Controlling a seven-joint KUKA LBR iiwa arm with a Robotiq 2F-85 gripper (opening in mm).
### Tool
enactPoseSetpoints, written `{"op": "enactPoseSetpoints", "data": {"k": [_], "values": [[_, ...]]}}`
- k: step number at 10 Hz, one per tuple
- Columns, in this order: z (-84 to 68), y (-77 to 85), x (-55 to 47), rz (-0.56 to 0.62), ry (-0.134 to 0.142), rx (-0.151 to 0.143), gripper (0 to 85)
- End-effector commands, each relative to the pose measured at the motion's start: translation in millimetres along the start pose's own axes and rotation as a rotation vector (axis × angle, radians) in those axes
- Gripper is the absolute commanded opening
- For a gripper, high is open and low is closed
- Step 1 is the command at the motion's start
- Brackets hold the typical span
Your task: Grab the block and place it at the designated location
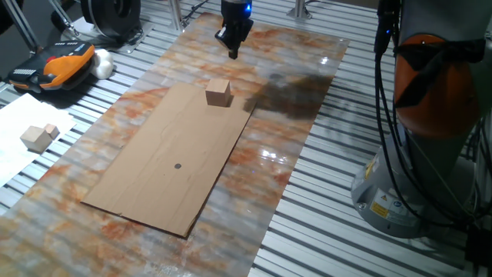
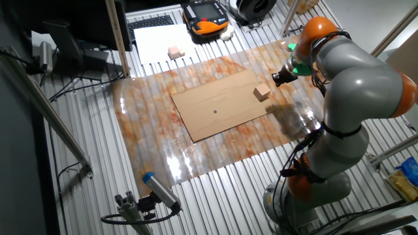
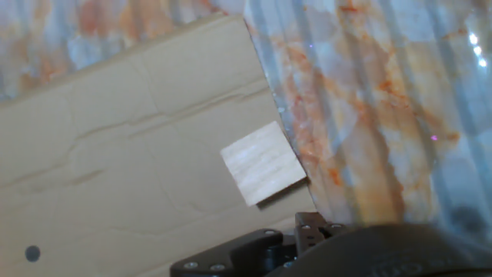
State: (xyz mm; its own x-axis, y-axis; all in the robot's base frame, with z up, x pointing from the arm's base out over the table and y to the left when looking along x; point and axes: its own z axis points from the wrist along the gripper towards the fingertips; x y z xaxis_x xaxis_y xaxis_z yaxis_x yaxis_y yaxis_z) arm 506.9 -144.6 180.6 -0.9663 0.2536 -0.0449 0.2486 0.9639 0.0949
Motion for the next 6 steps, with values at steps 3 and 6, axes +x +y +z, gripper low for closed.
{"op": "enactPoseSetpoints", "data": {"k": [3,6], "values": [[0.1,0.1,-0.1,0.03,0.004,0.022,17.0],[20.7,9.0,-11.5,0.046,-0.029,0.056,68.0]]}}
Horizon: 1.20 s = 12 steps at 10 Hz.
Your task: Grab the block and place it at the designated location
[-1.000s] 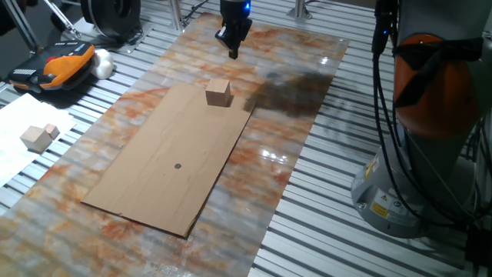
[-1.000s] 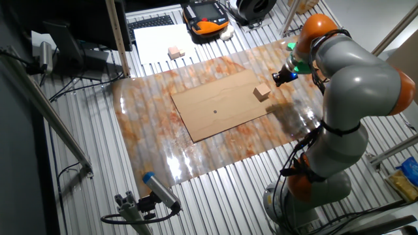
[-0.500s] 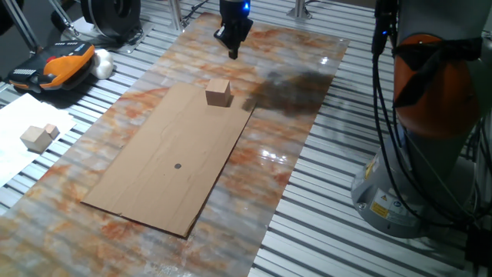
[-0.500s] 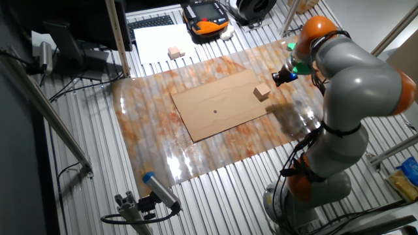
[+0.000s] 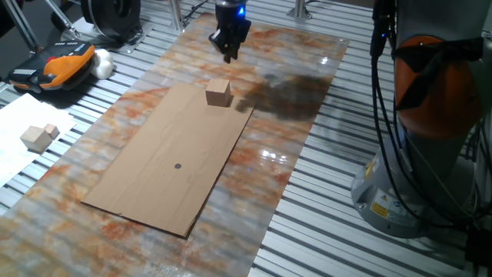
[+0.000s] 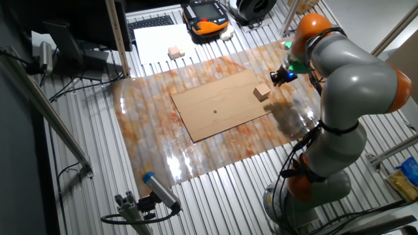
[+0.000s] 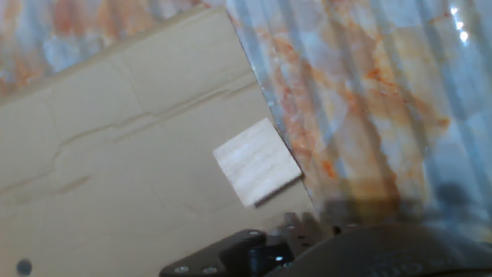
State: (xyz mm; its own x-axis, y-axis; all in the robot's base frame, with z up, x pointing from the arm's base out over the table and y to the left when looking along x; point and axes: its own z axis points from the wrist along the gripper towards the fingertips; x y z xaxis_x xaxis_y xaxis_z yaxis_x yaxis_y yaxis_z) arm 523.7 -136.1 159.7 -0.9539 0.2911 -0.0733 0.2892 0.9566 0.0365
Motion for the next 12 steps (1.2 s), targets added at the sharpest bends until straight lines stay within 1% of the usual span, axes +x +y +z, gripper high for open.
{"op": "enactPoseSetpoints", "data": {"k": [1,2,3,4,5,6,7,9,10,11,12], "values": [[14.5,5.3,-7.2,-0.022,-0.011,0.014,68.0],[24.2,7.2,-14.4,-0.064,-0.013,0.011,85.0],[28.9,5.4,-20.1,-0.107,-0.011,0.008,85.0],[30.2,2.8,-25.9,-0.161,0.003,0.004,85.0],[34.0,5.0,-26.9,-0.187,0.036,0.009,85.0],[39.9,9.7,-25.3,-0.188,0.034,0.002,85.0],[45.5,12.3,-24.8,-0.204,0.017,0.006,85.0],[54.2,14.3,-26.5,-0.238,0.02,0.022,85.0],[62.6,17.1,-26.5,-0.236,0.027,0.022,85.0],[71.7,19.6,-26.3,-0.231,0.022,0.012,85.0],[77.6,21.7,-25.2,-0.228,0.014,0.008,85.0]]}}
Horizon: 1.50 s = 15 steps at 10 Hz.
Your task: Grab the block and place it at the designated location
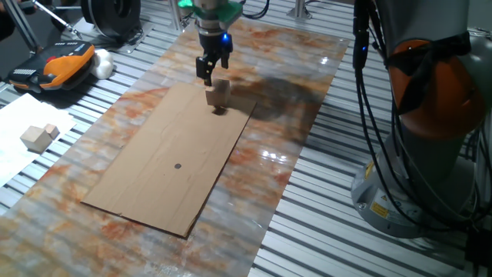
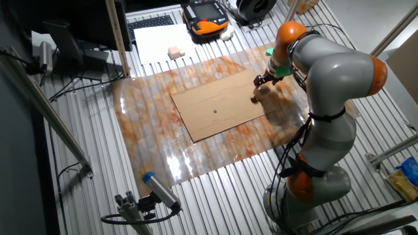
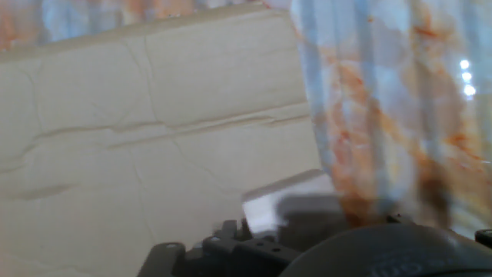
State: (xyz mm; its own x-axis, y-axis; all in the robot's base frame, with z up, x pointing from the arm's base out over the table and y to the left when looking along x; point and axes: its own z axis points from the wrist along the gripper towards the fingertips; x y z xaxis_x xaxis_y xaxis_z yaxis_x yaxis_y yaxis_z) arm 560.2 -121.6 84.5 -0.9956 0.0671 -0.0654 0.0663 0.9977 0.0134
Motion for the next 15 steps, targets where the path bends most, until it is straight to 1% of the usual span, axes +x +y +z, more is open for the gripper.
{"op": "enactPoseSetpoints", "data": {"k": [1,4,6,8,10,12,13,14,15], "values": [[2.7,0.5,-0.5,-0.002,-0.003,-0.001,85.0],[12.5,0.9,-2.5,-0.004,-0.009,-0.007,85.0],[18.5,3.4,0.1,0.001,-0.013,-0.003,85.0],[20.2,4.8,1.8,0.006,-0.018,0.001,85.0],[21.3,4.0,1.2,0.0,-0.021,0.012,85.0],[23.1,4.0,1.0,0.0,-0.015,0.004,85.0],[26.3,4.6,0.9,-0.005,-0.035,0.005,85.0],[27.6,4.7,0.7,-0.013,-0.036,0.006,68.0],[27.3,4.6,0.4,-0.026,-0.025,0.013,68.0]]}}
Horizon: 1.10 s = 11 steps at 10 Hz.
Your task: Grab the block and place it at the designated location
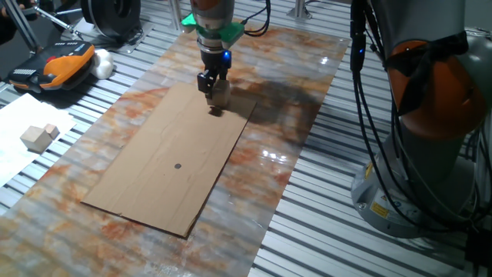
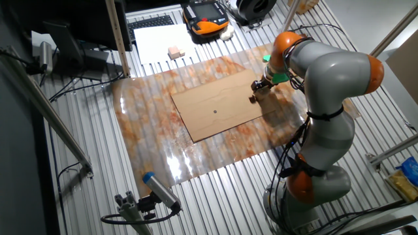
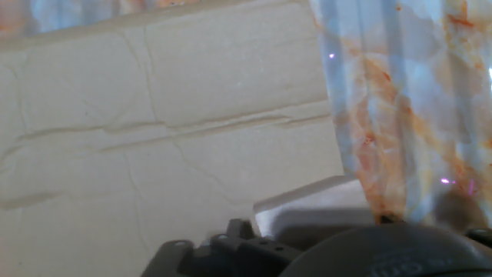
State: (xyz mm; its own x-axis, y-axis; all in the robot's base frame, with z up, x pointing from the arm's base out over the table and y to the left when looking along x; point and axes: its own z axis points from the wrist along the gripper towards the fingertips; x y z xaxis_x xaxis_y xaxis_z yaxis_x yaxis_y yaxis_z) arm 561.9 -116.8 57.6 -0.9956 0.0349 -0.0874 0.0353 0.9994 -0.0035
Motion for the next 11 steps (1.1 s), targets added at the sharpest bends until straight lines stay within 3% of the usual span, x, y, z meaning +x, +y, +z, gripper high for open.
{"op": "enactPoseSetpoints", "data": {"k": [1,2,3,5,7,9,10,11], "values": [[-1.8,-0.4,-0.5,-0.017,0.019,0.006,51.0],[-8.9,-1.8,-1.1,-0.048,0.058,0.003,17.0],[-17.4,-4.7,-2.5,-0.091,0.087,0.0,0.0],[-31.5,-8.1,-1.3,-0.106,0.091,0.054,0.0],[-42.5,-19.1,0.1,-0.072,0.065,0.028,0.0],[-52.8,-28.3,3.0,-0.009,0.06,0.068,0.0],[-57.6,-18.5,7.2,0.06,0.056,0.027,0.0],[-64.3,-9.4,11.2,0.105,0.06,0.022,0.0]]}}
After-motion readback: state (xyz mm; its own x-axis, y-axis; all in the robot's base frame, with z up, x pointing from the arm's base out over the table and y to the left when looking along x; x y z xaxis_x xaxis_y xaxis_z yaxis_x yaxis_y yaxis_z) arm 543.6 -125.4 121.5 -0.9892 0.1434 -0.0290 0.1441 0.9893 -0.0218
